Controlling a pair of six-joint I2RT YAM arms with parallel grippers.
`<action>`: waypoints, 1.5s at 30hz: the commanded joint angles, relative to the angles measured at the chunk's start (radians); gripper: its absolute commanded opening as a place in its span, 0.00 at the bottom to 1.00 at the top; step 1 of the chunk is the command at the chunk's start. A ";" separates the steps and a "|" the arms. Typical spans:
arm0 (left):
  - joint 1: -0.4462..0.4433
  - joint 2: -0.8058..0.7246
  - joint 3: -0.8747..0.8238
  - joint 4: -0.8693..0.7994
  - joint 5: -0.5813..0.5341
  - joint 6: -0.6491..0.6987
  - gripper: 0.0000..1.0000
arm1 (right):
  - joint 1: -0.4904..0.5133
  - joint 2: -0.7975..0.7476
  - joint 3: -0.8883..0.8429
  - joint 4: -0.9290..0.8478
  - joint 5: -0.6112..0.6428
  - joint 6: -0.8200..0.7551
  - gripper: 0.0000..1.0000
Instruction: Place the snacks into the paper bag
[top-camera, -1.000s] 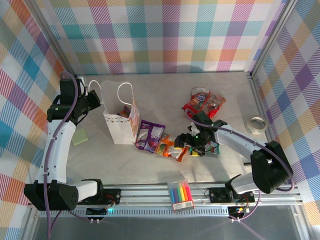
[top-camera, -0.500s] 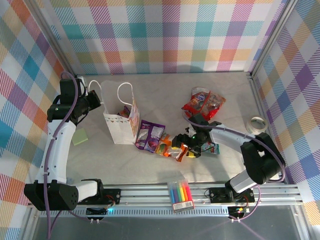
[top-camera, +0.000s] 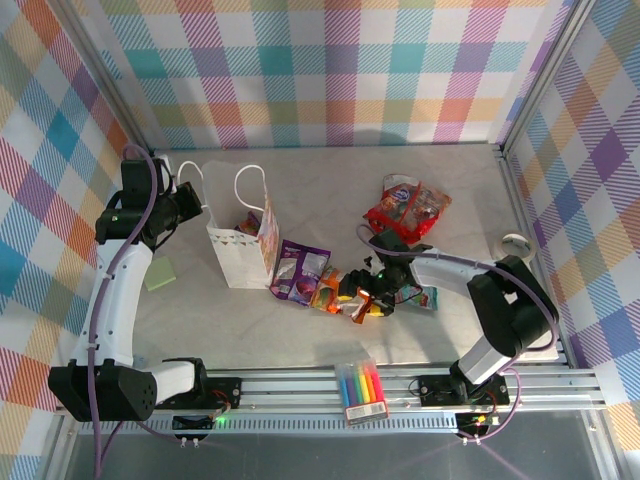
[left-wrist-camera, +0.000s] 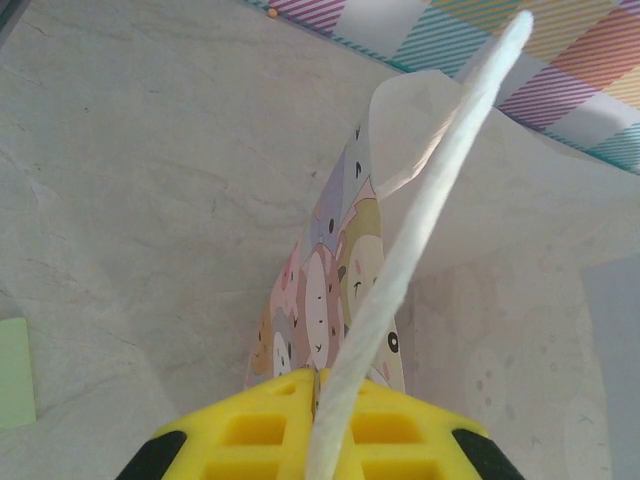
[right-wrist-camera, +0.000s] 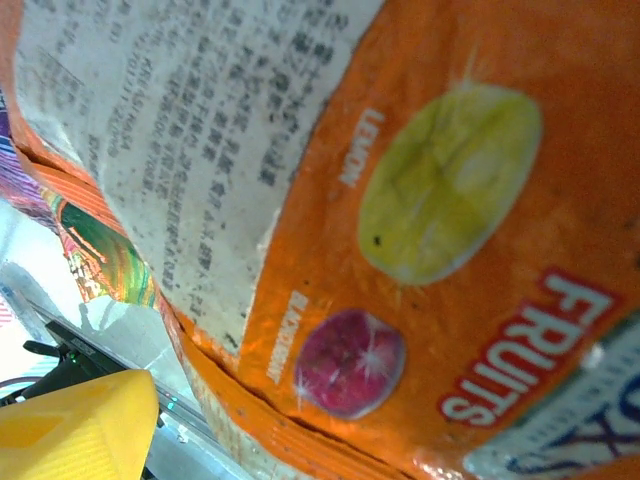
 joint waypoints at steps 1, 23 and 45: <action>0.012 -0.003 -0.010 -0.023 0.000 0.016 0.10 | 0.016 0.020 0.041 0.029 -0.015 0.001 0.86; 0.012 0.001 -0.007 -0.019 0.006 0.015 0.10 | 0.035 0.076 0.103 -0.035 0.056 -0.034 0.50; 0.012 0.000 -0.006 -0.019 0.006 0.017 0.10 | 0.035 0.036 0.189 -0.171 0.140 -0.115 0.18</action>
